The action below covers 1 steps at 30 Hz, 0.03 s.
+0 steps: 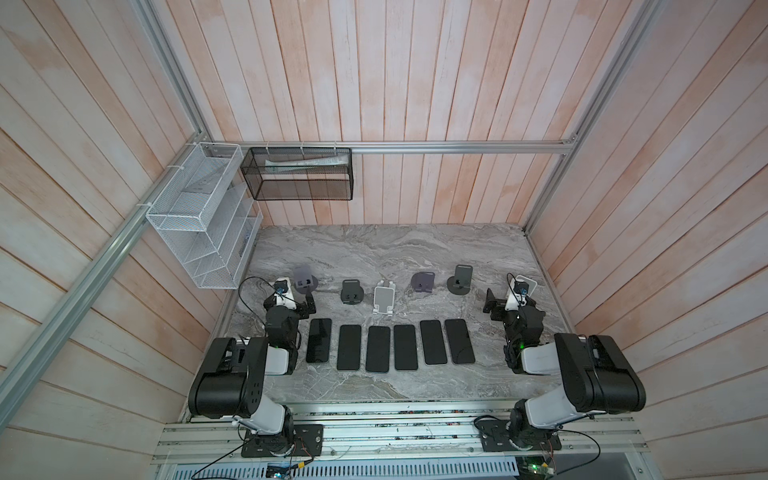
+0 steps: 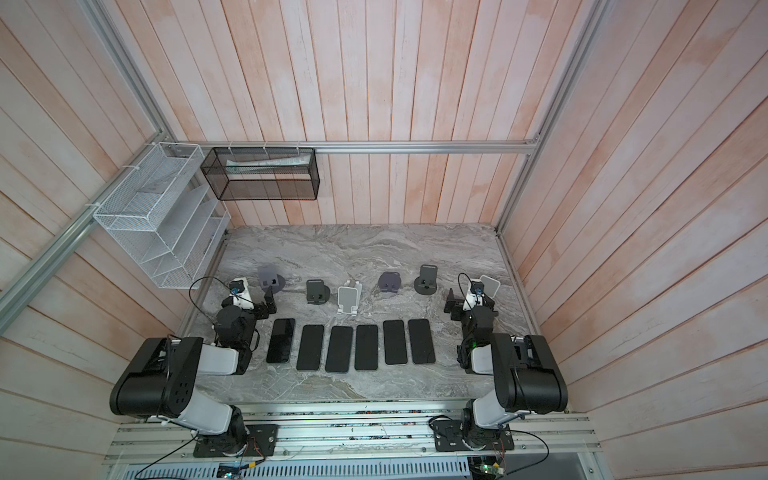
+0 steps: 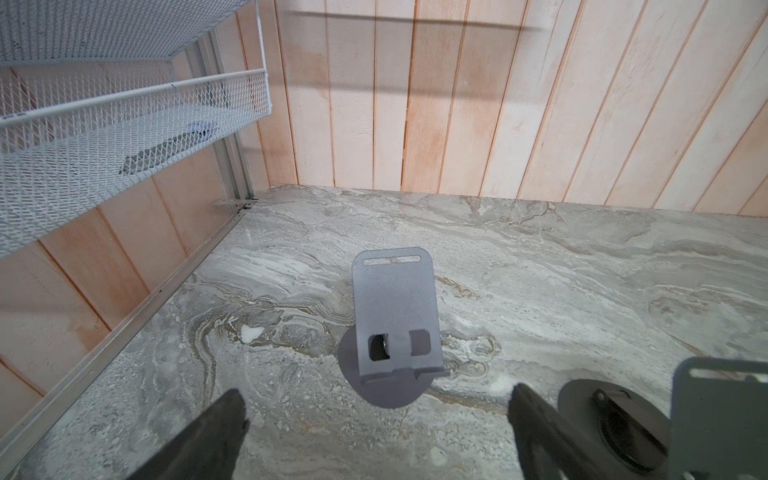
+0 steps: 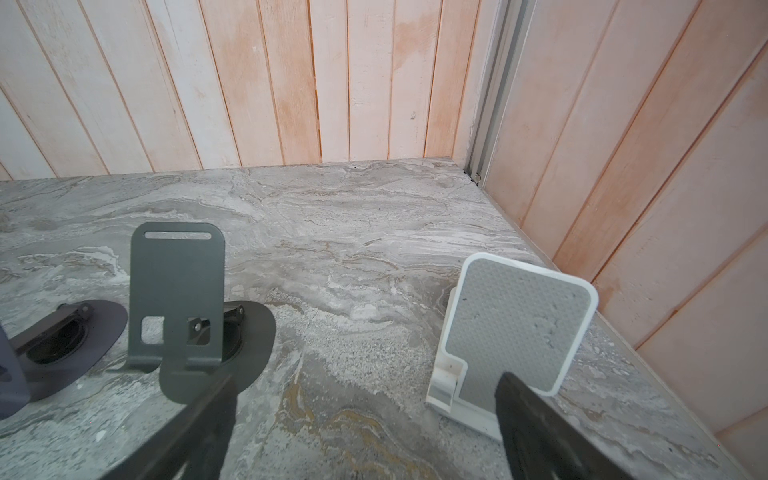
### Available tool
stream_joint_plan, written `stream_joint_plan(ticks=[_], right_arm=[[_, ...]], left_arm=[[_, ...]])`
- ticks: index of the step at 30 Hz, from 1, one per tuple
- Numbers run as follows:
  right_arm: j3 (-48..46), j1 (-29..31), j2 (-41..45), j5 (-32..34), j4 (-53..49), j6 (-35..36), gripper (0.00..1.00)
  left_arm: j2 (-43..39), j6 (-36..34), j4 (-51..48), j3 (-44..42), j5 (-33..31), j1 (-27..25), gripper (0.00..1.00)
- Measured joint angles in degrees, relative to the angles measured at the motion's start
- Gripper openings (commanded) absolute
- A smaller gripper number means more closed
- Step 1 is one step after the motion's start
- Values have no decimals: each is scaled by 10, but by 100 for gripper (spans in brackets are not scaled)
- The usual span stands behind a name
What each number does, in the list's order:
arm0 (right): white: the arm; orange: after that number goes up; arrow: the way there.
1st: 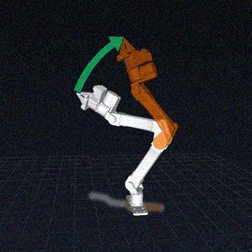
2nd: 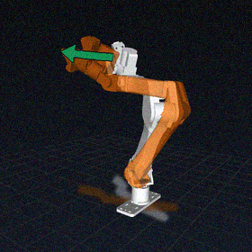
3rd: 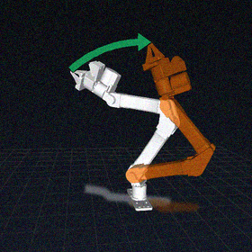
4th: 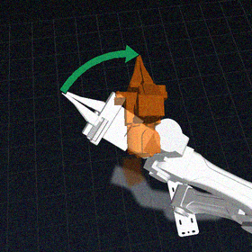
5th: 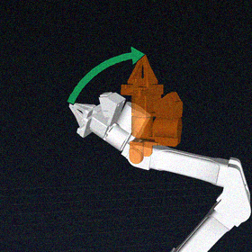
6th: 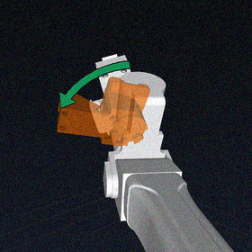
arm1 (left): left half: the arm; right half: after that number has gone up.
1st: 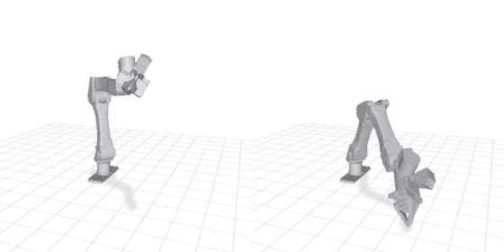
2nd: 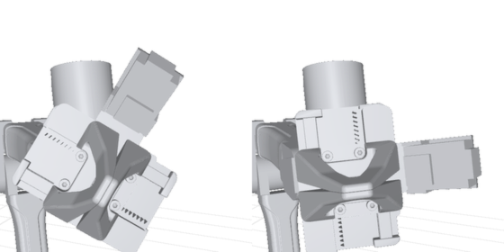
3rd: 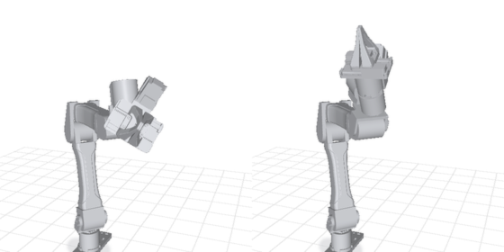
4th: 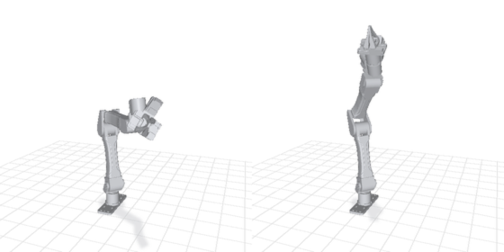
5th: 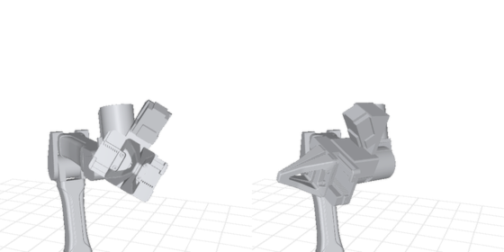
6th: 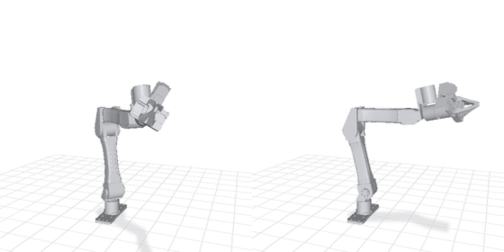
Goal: Remove the phone from the phone stand
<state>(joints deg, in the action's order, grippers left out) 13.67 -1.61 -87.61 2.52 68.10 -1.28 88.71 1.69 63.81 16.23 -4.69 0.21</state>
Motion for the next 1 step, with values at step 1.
stream_joint_plan(ticks=[1], right_arm=[[0,0,0,0,0,0,98]], left_arm=[[0,0,0,0,0,0,100]])
